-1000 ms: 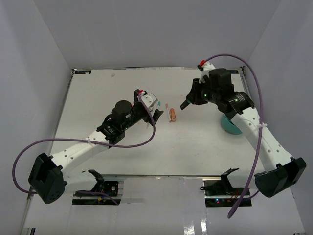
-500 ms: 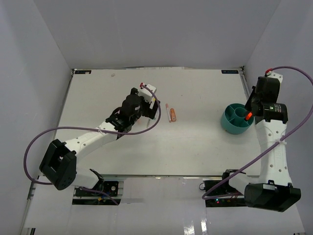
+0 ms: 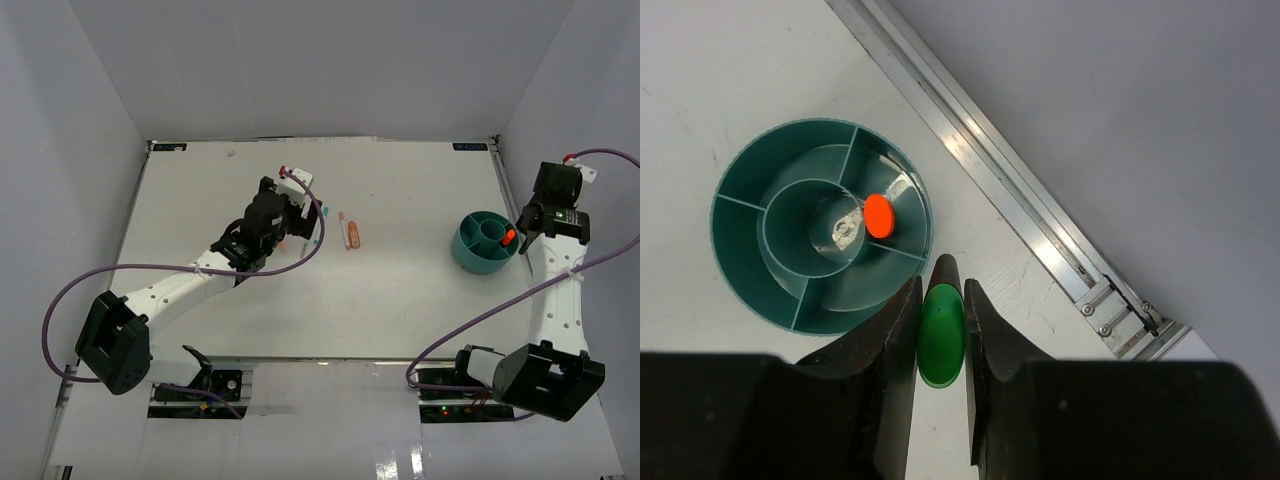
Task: Sort the stationery into containers
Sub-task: Place the pen in the storage box.
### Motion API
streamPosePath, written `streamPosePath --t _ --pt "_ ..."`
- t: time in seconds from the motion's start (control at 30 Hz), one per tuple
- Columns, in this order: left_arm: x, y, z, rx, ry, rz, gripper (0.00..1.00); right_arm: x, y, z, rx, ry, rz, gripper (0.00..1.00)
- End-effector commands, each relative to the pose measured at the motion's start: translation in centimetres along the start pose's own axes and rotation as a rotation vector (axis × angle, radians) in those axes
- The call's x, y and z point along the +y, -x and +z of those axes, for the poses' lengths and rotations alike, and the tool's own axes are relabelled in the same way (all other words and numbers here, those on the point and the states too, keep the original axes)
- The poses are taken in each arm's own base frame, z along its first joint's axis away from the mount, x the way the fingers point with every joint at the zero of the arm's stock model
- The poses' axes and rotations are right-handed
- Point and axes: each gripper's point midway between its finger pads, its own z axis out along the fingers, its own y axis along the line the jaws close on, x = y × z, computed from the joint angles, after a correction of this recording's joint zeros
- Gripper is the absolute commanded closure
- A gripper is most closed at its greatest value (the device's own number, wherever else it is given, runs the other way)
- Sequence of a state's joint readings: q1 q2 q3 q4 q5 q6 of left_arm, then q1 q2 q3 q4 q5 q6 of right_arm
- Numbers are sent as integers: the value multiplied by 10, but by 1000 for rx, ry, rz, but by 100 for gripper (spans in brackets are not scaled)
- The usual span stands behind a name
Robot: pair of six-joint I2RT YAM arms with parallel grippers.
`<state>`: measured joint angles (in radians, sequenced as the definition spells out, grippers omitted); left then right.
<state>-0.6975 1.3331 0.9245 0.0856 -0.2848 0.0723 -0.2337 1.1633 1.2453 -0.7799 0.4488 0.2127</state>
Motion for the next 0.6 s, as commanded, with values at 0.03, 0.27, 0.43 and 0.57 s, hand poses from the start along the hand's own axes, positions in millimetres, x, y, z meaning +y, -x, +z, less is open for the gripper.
streamPosePath --t 0.03,0.27,0.43,0.57 --pt "8 25 -11 -64 28 -9 2 0 -3 23 -10 -2 31 92" --pt "9 23 -11 -66 37 3 2 19 -4 52 1 116 17 92" --pt "7 21 -10 -62 32 7 2 25 4 57 -35 148 4 92" --pt "6 21 -9 -60 25 8 2 29 1 59 -39 173 -9 92"
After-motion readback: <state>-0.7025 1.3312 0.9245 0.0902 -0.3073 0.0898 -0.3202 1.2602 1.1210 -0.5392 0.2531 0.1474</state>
